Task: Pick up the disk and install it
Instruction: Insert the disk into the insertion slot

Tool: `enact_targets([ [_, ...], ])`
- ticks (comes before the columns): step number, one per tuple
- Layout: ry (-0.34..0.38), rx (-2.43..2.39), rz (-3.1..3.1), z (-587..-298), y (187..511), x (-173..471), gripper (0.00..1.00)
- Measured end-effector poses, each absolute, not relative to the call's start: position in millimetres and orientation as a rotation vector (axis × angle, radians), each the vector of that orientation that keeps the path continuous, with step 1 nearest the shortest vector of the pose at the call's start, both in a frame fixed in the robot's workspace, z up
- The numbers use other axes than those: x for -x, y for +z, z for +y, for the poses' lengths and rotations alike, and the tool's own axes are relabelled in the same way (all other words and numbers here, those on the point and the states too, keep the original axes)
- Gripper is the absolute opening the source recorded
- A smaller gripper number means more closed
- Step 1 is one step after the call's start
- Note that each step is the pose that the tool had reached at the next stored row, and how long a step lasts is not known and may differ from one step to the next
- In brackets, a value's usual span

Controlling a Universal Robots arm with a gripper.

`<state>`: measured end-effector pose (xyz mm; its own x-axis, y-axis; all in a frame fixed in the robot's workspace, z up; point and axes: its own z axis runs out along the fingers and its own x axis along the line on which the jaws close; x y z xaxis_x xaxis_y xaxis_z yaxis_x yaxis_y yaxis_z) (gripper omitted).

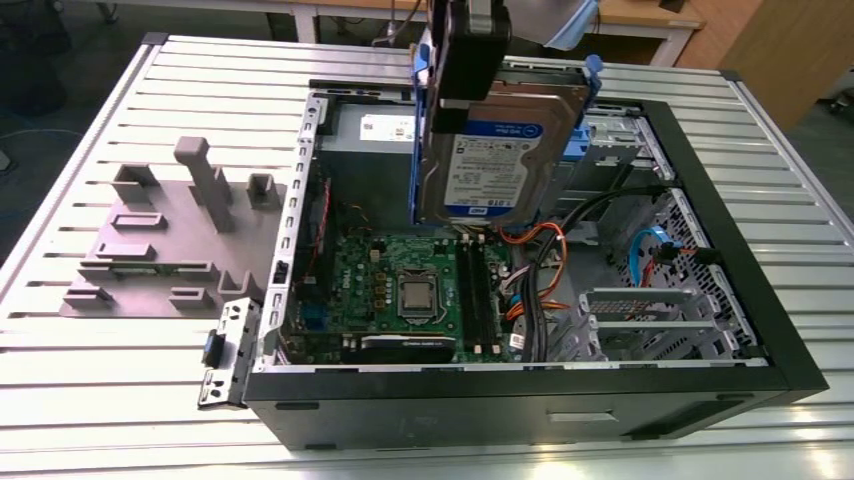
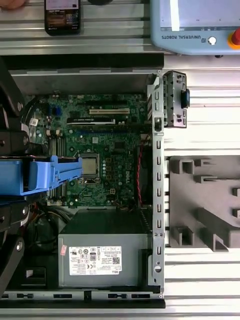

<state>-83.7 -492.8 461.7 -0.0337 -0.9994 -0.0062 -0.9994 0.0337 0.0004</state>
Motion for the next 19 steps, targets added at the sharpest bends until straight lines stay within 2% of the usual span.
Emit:
enact_targets([
  [19, 0.005, 2.182, 2.257, -495.5, 467.9, 83.7, 0.36],
])
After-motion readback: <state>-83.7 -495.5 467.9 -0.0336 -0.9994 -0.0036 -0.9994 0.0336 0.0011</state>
